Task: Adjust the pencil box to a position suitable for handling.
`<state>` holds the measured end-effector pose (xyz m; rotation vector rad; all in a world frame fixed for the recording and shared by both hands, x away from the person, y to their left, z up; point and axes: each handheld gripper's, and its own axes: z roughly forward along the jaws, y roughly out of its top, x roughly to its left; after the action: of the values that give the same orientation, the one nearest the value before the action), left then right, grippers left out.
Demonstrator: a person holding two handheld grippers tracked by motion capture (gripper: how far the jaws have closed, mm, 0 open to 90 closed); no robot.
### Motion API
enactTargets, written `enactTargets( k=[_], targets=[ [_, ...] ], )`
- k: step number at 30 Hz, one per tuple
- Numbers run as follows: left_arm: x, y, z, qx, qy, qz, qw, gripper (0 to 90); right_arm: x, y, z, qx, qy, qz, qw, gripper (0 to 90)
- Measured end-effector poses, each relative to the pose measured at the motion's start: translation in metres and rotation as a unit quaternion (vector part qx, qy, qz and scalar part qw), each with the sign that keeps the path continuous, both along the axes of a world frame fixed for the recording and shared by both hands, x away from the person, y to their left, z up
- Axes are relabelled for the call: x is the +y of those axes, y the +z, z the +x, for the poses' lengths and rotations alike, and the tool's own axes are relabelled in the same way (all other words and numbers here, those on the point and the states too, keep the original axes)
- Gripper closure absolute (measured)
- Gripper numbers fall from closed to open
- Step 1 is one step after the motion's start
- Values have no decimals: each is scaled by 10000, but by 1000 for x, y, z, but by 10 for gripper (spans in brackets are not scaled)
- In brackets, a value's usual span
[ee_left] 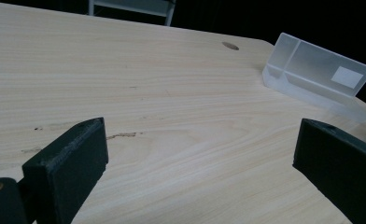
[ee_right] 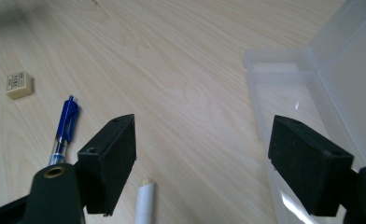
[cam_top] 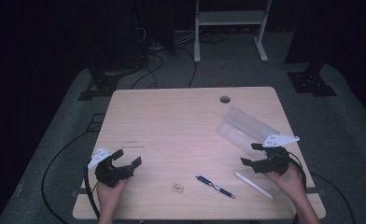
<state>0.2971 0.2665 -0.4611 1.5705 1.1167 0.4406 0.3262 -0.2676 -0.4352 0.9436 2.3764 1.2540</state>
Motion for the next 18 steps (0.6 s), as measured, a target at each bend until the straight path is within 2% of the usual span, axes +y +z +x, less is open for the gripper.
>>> enactTargets(
  k=[6,15,18],
  targets=[
    [0,0,0,-16,-3,5,10000,22,5,3,6,-5,15,-9,10000,228],
    [1,1,-1,-23,10,-2,10000,22,15,4,21,31,71,-181,9998,237],
    [1,1,-1,-33,16,-17,10000,21,17,2,28,150,44,-214,9996,266]
  ],
)
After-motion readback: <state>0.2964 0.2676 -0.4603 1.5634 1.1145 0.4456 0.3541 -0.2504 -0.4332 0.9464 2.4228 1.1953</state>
